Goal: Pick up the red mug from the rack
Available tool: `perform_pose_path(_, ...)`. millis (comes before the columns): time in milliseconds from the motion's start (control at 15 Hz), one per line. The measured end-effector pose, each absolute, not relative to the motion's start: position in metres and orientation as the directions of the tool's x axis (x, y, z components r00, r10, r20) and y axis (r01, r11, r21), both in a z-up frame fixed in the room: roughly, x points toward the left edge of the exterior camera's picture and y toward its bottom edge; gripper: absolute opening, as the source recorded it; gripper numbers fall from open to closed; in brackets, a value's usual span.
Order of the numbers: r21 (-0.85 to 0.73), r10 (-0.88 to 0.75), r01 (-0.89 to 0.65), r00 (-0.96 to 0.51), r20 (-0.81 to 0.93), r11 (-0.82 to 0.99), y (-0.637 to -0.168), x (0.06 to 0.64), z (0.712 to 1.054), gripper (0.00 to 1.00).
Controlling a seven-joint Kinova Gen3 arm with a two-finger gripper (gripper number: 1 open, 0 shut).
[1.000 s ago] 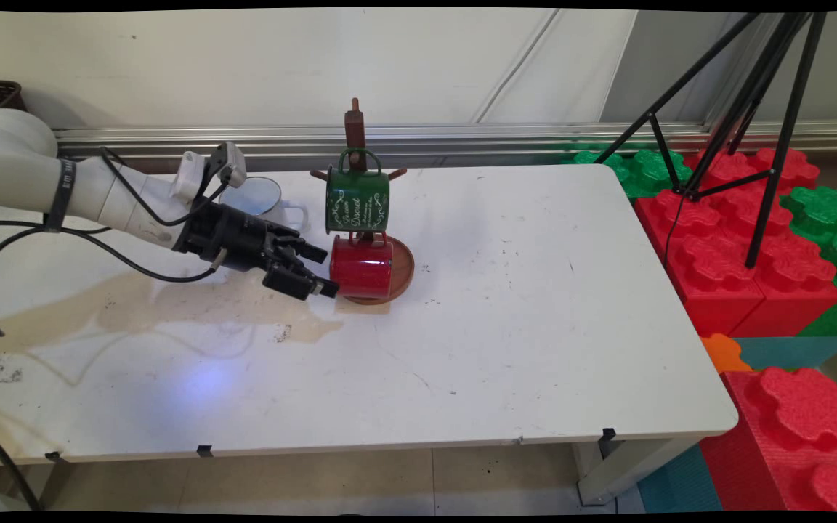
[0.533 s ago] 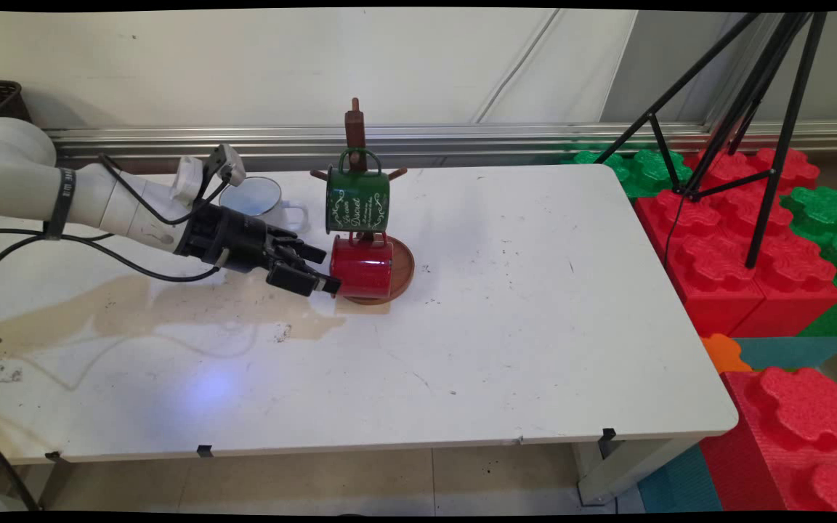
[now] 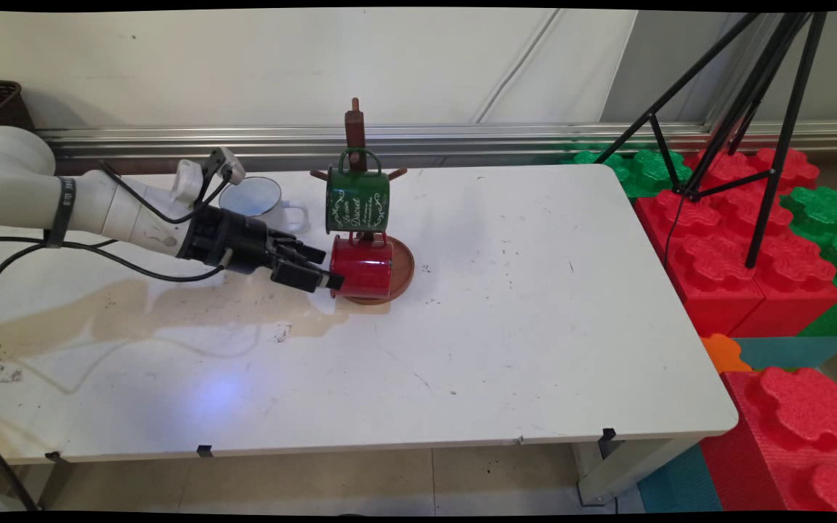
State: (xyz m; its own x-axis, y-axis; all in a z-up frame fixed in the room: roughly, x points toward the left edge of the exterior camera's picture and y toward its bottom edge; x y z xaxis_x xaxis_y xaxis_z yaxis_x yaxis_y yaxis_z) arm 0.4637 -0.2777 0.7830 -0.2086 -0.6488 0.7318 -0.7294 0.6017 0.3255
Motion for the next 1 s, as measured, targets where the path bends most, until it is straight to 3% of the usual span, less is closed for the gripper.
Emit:
perform_pose_path(733, 0.352, -0.666, -0.74, -0.171, 0.726, 0.573, -0.274, 0.4622, 0.7803, 1.0)
perform_pose_path(800, 0.354, -0.667, -0.74, -0.168, 0.726, 0.572, -0.2738, 0.462, 0.7802, 0.0)
perform_pose_path(1000, 0.357, -0.668, -0.74, -0.164, 0.726, 0.569, -0.2734, 0.4617, 0.7801, 0.0)
